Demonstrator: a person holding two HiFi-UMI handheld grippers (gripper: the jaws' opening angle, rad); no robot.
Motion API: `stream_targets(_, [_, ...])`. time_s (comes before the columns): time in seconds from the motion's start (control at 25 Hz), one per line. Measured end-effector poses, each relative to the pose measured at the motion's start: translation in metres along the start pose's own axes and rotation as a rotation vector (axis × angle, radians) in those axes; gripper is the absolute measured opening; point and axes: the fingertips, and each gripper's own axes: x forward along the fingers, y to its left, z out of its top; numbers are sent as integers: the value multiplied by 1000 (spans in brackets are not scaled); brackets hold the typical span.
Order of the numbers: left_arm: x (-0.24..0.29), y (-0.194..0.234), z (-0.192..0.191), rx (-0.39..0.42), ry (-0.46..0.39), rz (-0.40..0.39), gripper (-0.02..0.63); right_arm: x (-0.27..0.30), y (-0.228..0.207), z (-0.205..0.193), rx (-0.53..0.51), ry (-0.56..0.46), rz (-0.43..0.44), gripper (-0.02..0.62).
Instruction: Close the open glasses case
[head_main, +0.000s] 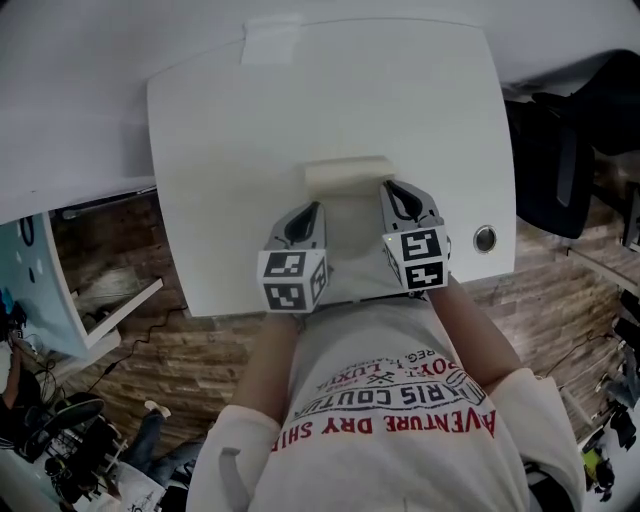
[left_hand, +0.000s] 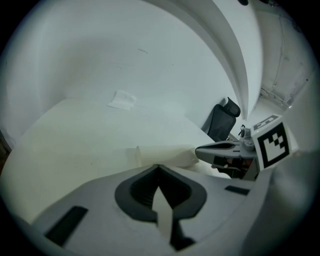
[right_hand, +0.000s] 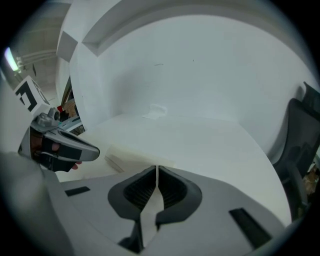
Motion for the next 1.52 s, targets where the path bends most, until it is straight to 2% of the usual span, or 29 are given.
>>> stream_targets(0.32, [-55,-23,51,62,-161,-42,-3,-64,14,65,4,-220,15,12])
stream_targets(0.52, [-102,-34,94,124,-327,-64,-3,-103,28,102,7,-359,-26,12])
stream_targets(0.8, [-161,-48,115,196,-457,-64,-2,-157,62,132,-46,-498,-49,12])
stream_targets(1.08, [-194,-51,117,299,-540,-40,-2,-168,82,134,-11,-515,-38,12])
stream_targets(1.4, [-195,-39,102,282,-535,-37,-2,-168,93,122,17,-482,-30,12])
stream_targets(1.52, [-193,-34,98,252,-525,-41,-2,-165,97,119,17,-465,-22,12])
